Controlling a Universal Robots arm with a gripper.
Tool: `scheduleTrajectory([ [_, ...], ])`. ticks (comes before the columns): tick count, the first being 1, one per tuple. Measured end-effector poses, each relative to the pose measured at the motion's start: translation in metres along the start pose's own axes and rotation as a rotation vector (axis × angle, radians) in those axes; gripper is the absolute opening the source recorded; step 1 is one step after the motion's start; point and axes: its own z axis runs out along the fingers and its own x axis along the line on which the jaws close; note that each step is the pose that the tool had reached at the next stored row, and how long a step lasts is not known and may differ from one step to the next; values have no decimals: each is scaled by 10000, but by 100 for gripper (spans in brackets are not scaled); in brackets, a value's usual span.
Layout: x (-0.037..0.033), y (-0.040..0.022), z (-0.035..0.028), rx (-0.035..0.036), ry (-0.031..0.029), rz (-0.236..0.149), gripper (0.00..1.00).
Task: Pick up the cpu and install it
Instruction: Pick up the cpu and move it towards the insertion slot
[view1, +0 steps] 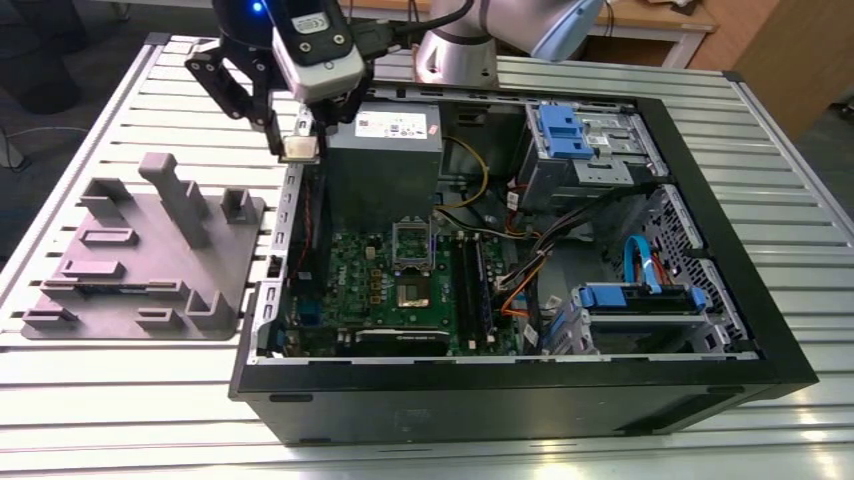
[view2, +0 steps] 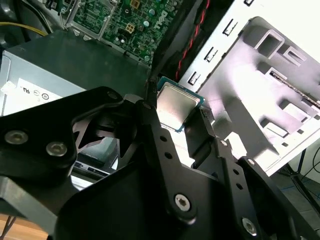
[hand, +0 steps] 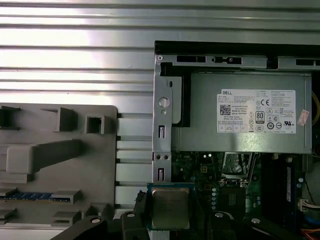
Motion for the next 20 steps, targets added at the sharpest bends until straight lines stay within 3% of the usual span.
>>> scheduleTrajectory([
  [20,-370,-1,8,0,0,0,47],
])
